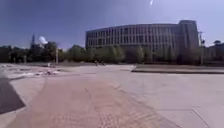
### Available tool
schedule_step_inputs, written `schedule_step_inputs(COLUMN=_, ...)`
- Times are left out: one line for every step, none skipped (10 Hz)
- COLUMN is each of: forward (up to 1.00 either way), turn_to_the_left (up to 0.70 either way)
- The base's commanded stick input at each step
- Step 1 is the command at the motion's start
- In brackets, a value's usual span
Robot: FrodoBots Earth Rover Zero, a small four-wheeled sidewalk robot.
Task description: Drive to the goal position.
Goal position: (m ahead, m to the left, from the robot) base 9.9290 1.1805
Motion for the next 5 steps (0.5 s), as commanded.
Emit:
schedule_step_inputs(forward=0.85, turn_to_the_left=0.26)
schedule_step_inputs(forward=0.85, turn_to_the_left=0.02)
schedule_step_inputs(forward=0.85, turn_to_the_left=0.0)
schedule_step_inputs(forward=0.85, turn_to_the_left=0.0)
schedule_step_inputs(forward=0.85, turn_to_the_left=0.02)
